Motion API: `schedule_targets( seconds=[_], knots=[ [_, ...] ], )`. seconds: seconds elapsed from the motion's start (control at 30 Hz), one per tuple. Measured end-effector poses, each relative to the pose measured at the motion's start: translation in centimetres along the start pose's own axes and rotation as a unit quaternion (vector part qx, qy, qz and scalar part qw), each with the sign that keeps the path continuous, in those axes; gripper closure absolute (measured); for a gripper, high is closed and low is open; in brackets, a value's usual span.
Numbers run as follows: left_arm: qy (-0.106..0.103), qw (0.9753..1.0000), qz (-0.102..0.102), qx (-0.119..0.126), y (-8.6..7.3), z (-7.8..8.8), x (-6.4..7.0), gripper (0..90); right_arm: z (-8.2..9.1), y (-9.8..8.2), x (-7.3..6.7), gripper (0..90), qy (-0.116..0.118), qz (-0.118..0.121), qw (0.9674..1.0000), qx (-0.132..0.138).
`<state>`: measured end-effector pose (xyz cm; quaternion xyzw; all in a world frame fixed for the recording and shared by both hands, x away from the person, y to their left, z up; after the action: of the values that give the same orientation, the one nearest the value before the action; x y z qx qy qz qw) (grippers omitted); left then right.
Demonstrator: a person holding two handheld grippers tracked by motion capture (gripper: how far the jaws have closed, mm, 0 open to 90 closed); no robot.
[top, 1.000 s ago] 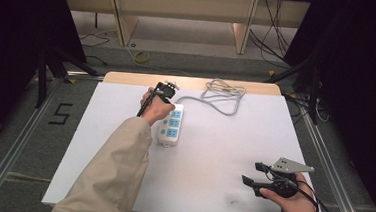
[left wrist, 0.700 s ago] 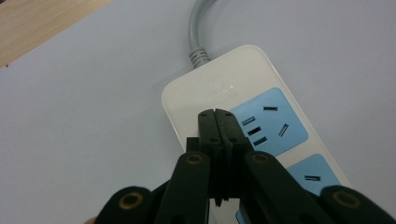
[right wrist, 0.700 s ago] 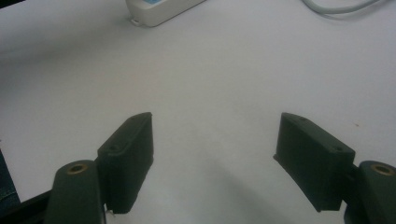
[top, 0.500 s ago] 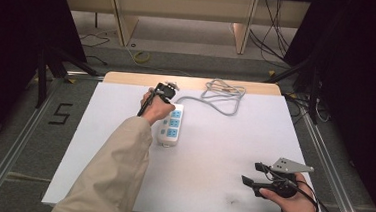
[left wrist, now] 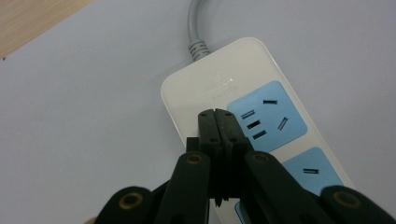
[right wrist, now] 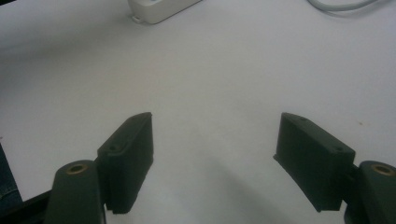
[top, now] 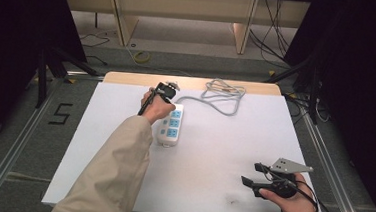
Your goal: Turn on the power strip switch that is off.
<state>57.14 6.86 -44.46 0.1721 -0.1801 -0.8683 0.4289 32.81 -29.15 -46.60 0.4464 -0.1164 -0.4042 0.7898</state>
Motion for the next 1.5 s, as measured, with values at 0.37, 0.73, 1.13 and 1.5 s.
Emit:
schedule_targets(
  seconds=[0.37, 0.73, 1.13, 1.5],
  knots=[
    [0.01, 0.9997, -0.004, -0.02, 0.58, -0.13, 0.35, 89.9, 0.03, -0.03, -0.04, 28.0, 0.002, 0.0, 1.0, -0.002],
    [0.009, 0.9996, 0.004, -0.025, 0.53, -0.07, 0.18, 89.9, -0.04, -0.03, -0.07, 28.0, 0.003, 0.001, 1.0, -0.002],
    [0.01, 0.9993, -0.001, -0.035, 0.61, -0.19, 0.31, 89.9, -0.05, -0.03, -0.13, 27.9, 0.002, 0.002, 1.0, -0.003],
    [0.014, 0.9992, -0.004, -0.037, 0.62, -0.27, 0.44, 89.9, -0.08, -0.03, -0.13, 27.8, 0.003, 0.003, 1.0, -0.003]
  ],
)
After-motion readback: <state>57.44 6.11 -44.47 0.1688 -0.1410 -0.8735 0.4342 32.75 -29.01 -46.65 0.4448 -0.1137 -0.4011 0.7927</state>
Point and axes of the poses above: each handheld gripper's, and its own axes: z roughly backward along the jaws, y roughly out of its top, x roughly to its right, the point moved 1 cm from there along -z, roughly forward along the jaws, and after that the axes turned 5 degrees about -z, right-handed, at the moved point
